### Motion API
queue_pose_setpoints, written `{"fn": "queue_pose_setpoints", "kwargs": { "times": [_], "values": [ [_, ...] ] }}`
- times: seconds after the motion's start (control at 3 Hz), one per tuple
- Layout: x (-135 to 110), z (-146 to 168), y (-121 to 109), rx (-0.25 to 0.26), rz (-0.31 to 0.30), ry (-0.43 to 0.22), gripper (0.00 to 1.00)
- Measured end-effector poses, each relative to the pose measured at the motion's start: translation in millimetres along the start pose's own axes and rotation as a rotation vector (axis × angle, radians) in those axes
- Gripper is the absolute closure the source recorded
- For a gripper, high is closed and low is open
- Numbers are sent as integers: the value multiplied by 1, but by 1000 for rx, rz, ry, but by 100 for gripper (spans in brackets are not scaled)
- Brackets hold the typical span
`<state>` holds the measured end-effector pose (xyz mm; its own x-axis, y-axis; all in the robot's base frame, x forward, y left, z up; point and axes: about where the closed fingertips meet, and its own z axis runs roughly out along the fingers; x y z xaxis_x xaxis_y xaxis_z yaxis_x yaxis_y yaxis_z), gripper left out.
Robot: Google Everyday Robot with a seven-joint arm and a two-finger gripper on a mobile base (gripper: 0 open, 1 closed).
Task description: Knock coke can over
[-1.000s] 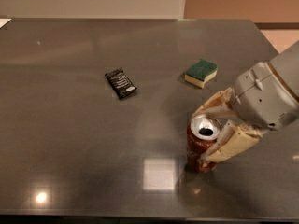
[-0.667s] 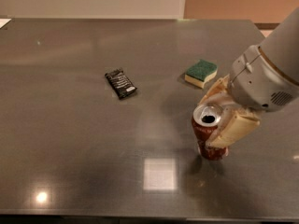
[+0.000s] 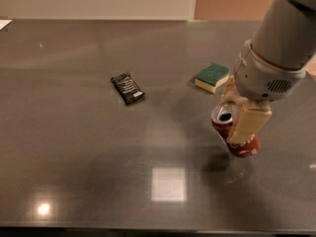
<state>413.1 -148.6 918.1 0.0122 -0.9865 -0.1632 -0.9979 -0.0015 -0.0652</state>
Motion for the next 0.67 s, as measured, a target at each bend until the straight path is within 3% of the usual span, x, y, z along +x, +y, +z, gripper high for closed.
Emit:
{"fn": "queue_pose_setpoints", "kwargs": {
  "times": [0.67],
  "values": [
    [5, 15, -18, -29, -12, 106, 59]
  ]
}}
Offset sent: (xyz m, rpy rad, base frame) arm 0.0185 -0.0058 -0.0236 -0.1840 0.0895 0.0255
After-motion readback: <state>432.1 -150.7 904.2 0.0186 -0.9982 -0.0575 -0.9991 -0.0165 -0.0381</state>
